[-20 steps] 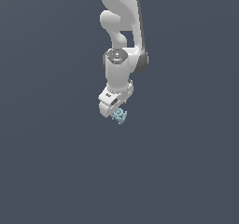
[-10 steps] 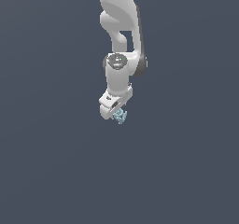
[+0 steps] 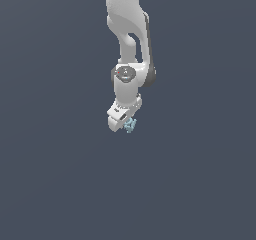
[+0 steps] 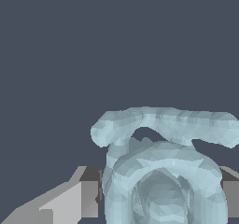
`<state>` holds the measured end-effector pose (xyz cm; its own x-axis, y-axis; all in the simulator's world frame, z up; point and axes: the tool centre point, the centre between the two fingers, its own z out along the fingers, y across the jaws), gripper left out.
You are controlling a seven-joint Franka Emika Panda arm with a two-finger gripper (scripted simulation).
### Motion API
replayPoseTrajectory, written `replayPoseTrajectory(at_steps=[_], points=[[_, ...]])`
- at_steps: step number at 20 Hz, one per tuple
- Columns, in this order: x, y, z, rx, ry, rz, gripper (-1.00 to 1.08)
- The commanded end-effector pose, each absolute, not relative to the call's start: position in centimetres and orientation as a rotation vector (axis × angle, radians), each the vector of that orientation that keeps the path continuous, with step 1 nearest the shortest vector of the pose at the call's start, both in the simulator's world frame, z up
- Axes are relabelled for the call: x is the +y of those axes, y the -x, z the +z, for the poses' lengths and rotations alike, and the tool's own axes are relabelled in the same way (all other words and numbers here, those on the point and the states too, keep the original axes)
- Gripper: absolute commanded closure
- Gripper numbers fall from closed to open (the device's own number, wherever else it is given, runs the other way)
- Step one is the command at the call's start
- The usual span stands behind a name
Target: Pick up the object and move it to a goal position.
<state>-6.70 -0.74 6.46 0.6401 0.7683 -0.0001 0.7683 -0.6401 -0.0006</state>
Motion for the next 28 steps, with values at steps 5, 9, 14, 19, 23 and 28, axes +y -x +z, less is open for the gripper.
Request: replayPoseTrajectory(at_steps=[5, 9, 14, 19, 23, 28], points=[[-0.7, 6.7, 6.4, -1.333, 2.844, 0.0, 1.08], [-0.7, 6.7, 6.4, -1.333, 2.844, 0.0, 1.08], [-0.7, 6.7, 6.9, -1.333, 2.846, -0.002, 1.08], [-0.4, 6.8, 8.6, -1.333, 2.846, -0.002, 1.08], [0.1, 6.9, 10.9, -1.334, 2.846, -0.001, 1.08], [0.9, 7.1, 15.0, -1.335, 2.845, 0.0, 1.08]])
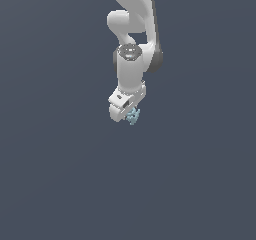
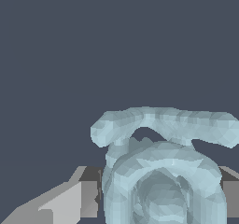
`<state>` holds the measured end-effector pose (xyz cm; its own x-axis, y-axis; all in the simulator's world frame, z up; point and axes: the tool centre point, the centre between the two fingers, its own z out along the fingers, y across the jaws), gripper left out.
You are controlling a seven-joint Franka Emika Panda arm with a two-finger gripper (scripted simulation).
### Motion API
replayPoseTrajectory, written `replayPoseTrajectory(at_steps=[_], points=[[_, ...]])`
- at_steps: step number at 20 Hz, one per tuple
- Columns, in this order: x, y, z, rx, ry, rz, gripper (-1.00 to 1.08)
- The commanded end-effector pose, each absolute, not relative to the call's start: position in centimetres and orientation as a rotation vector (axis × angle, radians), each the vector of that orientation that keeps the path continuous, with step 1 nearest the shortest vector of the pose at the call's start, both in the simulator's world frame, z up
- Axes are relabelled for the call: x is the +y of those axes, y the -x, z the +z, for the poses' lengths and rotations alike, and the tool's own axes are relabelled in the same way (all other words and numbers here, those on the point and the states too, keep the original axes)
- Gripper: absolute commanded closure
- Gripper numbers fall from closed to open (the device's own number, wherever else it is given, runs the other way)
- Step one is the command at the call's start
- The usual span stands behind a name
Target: Pick up the object and move it to a goal position.
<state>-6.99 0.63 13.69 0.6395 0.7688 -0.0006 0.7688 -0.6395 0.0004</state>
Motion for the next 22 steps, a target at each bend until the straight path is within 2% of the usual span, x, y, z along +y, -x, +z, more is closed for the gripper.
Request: replayPoseTrajectory(at_steps=[1, 22], points=[[1.1, 7.1, 16.0, 1.334, -2.843, 0.0, 1.08], [5.3, 7.6, 38.0, 1.337, -2.844, 0.001, 1.08]])
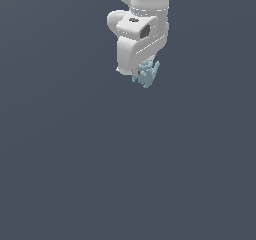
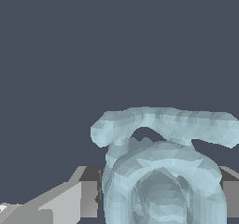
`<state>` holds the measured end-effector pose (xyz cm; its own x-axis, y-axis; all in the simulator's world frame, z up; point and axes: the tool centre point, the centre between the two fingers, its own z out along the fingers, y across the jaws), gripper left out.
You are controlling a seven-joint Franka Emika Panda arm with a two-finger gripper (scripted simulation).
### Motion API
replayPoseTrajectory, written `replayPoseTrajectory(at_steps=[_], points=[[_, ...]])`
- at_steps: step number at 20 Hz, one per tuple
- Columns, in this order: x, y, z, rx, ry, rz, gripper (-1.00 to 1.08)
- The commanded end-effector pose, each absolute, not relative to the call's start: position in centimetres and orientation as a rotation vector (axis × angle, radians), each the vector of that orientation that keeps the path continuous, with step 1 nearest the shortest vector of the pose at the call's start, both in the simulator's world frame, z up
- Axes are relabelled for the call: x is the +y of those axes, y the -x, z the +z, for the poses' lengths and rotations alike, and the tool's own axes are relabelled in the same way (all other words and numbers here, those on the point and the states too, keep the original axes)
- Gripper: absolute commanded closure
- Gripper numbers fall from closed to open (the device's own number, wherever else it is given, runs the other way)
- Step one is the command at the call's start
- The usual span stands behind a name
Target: Pick up the object and move it to a goal position.
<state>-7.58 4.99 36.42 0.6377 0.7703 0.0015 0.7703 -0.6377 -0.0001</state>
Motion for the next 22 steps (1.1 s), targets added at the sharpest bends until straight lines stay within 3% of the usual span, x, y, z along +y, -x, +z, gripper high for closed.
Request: replayPoseTrajectory(at_steps=[1, 11, 22], points=[[5.4, 7.6, 38.9, -1.336, 2.842, -0.001, 1.08], [6.6, 7.4, 45.4, -1.334, 2.844, 0.0, 1.08], [6.9, 7.2, 47.0, -1.333, 2.845, 0.0, 1.08]])
